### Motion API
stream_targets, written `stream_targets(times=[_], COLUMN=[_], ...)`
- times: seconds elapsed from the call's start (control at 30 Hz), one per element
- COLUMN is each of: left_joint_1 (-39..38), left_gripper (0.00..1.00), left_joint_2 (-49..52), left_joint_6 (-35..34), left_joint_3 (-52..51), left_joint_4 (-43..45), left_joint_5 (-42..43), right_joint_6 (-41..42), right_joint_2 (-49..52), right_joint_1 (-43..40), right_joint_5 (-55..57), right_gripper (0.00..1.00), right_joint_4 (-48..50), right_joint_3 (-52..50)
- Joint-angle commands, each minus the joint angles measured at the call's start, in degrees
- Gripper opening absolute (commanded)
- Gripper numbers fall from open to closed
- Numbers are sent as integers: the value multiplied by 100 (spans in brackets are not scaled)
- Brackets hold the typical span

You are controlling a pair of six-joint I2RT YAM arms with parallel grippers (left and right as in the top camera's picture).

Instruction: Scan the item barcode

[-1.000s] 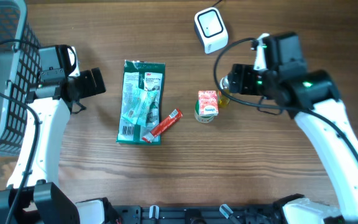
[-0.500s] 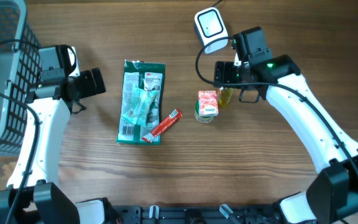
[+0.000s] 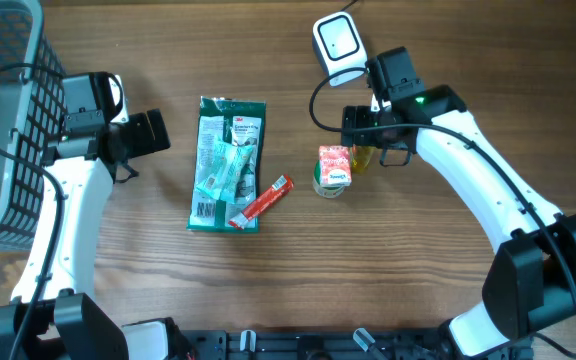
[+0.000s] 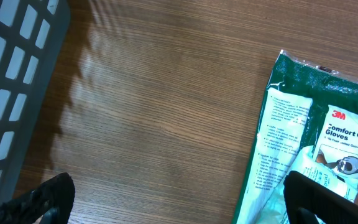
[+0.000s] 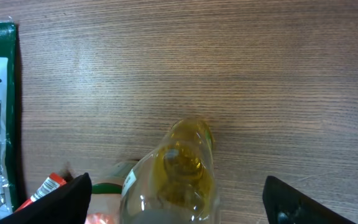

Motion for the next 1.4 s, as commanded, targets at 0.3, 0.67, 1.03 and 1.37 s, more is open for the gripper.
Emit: stream_targets(times=[0.3, 0.67, 1.03, 1.37], left_joint_1=[22, 22, 22, 22], left_gripper=[100, 100, 100, 100], left_joint_2=[22, 22, 22, 22], left_joint_6=[87, 85, 87, 87], left_joint_3=[26, 26, 26, 26], left_joint_4=[13, 13, 13, 13], left_joint_5=[-55, -55, -55, -55], right_joint_6=[-57, -50, -42, -68], right_joint_2=[66, 142, 201, -363], right_joint_1=[28, 28, 22, -887], right_joint_5=[39, 50, 52, -977], right_gripper=[75, 75, 39, 31], right_joint_4=[68, 63, 92, -76], right_joint_3=[-103, -103, -101, 260])
